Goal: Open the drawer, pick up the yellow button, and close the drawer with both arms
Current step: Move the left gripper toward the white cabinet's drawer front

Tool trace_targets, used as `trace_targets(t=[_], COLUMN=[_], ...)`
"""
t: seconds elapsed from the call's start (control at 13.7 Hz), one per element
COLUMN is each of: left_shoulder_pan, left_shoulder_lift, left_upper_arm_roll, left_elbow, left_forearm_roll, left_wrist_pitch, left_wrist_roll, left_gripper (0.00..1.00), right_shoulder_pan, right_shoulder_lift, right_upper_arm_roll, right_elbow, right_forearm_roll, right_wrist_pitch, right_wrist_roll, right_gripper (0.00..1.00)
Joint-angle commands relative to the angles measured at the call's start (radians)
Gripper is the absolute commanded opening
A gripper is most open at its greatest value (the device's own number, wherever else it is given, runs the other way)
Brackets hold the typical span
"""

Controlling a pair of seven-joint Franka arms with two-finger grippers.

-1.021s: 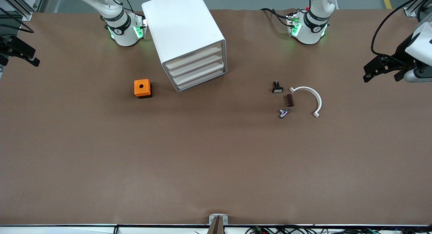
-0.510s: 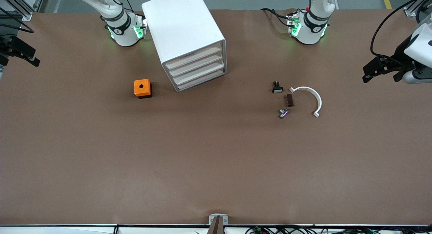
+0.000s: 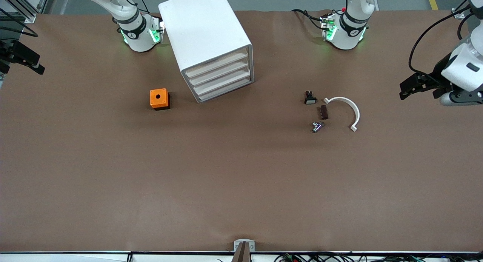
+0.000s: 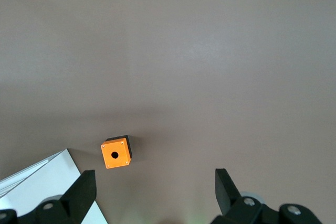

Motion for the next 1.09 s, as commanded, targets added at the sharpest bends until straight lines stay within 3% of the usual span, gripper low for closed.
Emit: trace_targets(t=[0.0,0.58,1.02], left_shoulder_pan=[-0.008,-0.051,-0.052], left_shoulder_lift=[0.043,0.201,0.295], left_upper_arm_roll=[-0.011,-0.123,-0.167], left_elbow=[0.018,0.018,0.019], left_forearm_roll=[-0.014,-0.208,-0.473], left_wrist_pitch=[-0.033,-0.05,-0.039], left_wrist_roll=[0.068,0.103,0.157], left_gripper=[1.0,1.0,1.0], right_shoulder_pan=[-0.013,-0.015,-0.018], right_shoulder_lift=[0.007,0.006,0.006], right_upper_arm_roll=[0.009,0.009,0.009], right_elbow=[0.02,0.02,0.029], right_forearm_roll=[0.019,0.018,0.018], right_wrist_pitch=[-0.009,-0.009,-0.009], right_wrist_roll=[-0.005,-0.005,-0.005], right_gripper=[1.0,1.0,1.0])
